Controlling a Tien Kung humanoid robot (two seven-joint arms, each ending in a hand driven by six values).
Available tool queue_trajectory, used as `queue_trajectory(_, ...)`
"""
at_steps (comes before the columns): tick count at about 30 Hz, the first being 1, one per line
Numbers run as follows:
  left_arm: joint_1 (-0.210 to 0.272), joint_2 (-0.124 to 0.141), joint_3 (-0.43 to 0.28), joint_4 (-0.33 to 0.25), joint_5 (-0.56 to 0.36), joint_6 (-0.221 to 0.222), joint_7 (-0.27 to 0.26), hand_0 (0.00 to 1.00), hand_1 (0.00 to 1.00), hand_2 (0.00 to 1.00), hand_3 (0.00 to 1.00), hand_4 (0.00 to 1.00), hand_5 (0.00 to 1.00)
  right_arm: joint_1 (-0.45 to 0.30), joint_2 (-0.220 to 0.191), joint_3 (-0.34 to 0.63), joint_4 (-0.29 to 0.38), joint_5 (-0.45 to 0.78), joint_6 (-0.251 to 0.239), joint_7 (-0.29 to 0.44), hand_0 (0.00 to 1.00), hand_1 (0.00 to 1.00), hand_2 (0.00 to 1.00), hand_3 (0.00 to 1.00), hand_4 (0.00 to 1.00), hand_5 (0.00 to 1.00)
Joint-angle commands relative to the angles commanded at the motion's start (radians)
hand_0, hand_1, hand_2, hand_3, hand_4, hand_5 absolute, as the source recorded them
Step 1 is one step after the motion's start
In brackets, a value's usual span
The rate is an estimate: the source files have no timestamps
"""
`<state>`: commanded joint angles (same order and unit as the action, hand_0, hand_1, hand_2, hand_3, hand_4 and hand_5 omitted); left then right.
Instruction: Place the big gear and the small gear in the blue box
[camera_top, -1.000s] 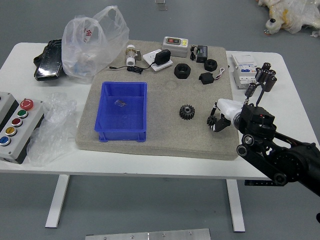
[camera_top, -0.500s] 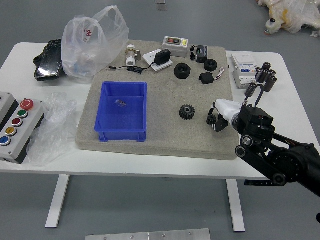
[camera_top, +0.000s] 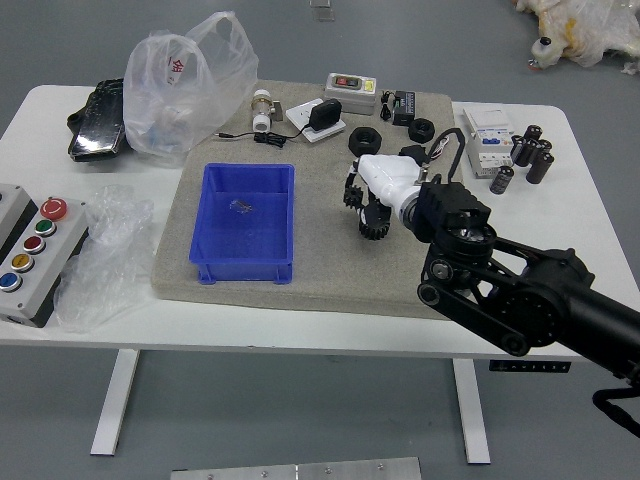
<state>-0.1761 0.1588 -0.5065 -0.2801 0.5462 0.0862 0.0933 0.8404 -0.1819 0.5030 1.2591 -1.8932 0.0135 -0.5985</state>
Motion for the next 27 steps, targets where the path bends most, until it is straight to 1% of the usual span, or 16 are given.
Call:
queue_trajectory(3, -0.004, 0.001, -0.008, 0.000, 0.013, -0.001, 0.005, 0.686, 0.417, 0.524, 0.736, 0.677, 0.300, 0.059, 0.051, -0.070, -0.025, -0.018, -0.013, 0.023, 0.127, 0.149, 0.186, 0.500, 0.489, 0.002)
queue_trajectory(7, -0.006, 0.003, -0.015, -0.001, 0.022, -0.002, 0.009, 0.686, 0.417, 0.524, 0.736, 0.677, 0.300, 0.102, 0.095, -0.150, -0.050, -0.028, -0.032, 0.058, 0.127, 0.149, 0.186, 0.500, 0.489, 0.002)
queue_trajectory(8, -0.007, 0.003, -0.018, -0.002, 0.026, -0.002, 0.011, 0.685, 0.416, 0.524, 0.737, 0.677, 0.299, 0.109, 0.104, -0.169, -0.056, -0.028, -0.038, 0.068, 0.127, 0.151, 0.185, 0.522, 0.493, 0.002)
queue_trajectory(9, -0.007, 0.004, -0.021, -0.002, 0.029, -0.002, 0.012, 0.685, 0.416, 0.524, 0.737, 0.677, 0.299, 0.114, 0.112, -0.187, -0.061, -0.025, -0.047, 0.079, 0.127, 0.151, 0.185, 0.522, 0.493, 0.002)
queue_trajectory(12, -0.007, 0.004, -0.030, -0.002, 0.038, -0.002, 0.017, 0.685, 0.416, 0.524, 0.737, 0.677, 0.299, 0.122, 0.126, -0.218, -0.070, -0.010, -0.076, 0.106, 0.127, 0.151, 0.185, 0.522, 0.493, 0.002)
queue_trajectory(13, -0.007, 0.004, -0.032, -0.002, 0.041, -0.002, 0.018, 0.685, 0.416, 0.524, 0.737, 0.677, 0.299, 0.122, 0.128, -0.227, -0.072, -0.001, -0.092, 0.117, 0.127, 0.151, 0.185, 0.522, 0.493, 0.002)
queue_trajectory(14, -0.007, 0.004, -0.033, -0.003, 0.042, -0.003, 0.019, 0.685, 0.415, 0.524, 0.737, 0.676, 0.299, 0.122, 0.130, -0.233, -0.073, 0.010, -0.109, 0.127, 0.120, 0.150, 0.185, 0.672, 0.455, 0.006)
queue_trajectory(16, -0.007, 0.003, -0.034, -0.003, 0.043, -0.003, 0.019, 0.685, 0.415, 0.524, 0.737, 0.676, 0.299, 0.117, 0.133, -0.239, -0.075, 0.030, -0.137, 0.142, 0.120, 0.150, 0.185, 0.672, 0.455, 0.006)
queue_trajectory(19, -0.007, 0.002, -0.036, -0.003, 0.045, -0.003, 0.020, 0.685, 0.415, 0.524, 0.737, 0.676, 0.299, 0.109, 0.133, -0.238, -0.076, 0.048, -0.166, 0.152, 0.120, 0.150, 0.185, 0.672, 0.455, 0.006)
queue_trajectory(20, -0.007, 0.002, -0.035, -0.003, 0.045, -0.003, 0.020, 0.685, 0.415, 0.524, 0.736, 0.676, 0.298, 0.107, 0.132, -0.235, -0.076, 0.050, -0.170, 0.152, 0.105, 0.150, 0.192, 0.724, 0.736, 0.074)
queue_trajectory(22, -0.007, 0.002, -0.037, -0.003, 0.046, -0.004, 0.021, 0.685, 0.415, 0.524, 0.736, 0.676, 0.298, 0.104, 0.128, -0.227, -0.074, 0.055, -0.175, 0.149, 0.105, 0.150, 0.192, 0.724, 0.736, 0.074)
queue_trajectory(25, -0.008, 0.002, -0.031, -0.003, 0.037, -0.003, 0.018, 0.685, 0.415, 0.524, 0.736, 0.676, 0.298, 0.100, 0.119, -0.206, -0.075, 0.060, -0.164, 0.135, 0.105, 0.150, 0.192, 0.724, 0.736, 0.074)
queue_trajectory(26, -0.008, 0.002, -0.030, -0.002, 0.036, -0.003, 0.017, 0.685, 0.415, 0.524, 0.736, 0.676, 0.296, 0.100, 0.116, -0.201, -0.076, 0.061, -0.158, 0.130, 0.105, 0.147, 0.190, 0.793, 0.874, 0.173)
queue_trajectory(27, -0.008, 0.003, -0.028, -0.002, 0.034, -0.003, 0.016, 0.685, 0.415, 0.524, 0.736, 0.676, 0.296, 0.100, 0.114, -0.198, -0.078, 0.063, -0.154, 0.126, 0.105, 0.147, 0.190, 0.793, 0.874, 0.173)
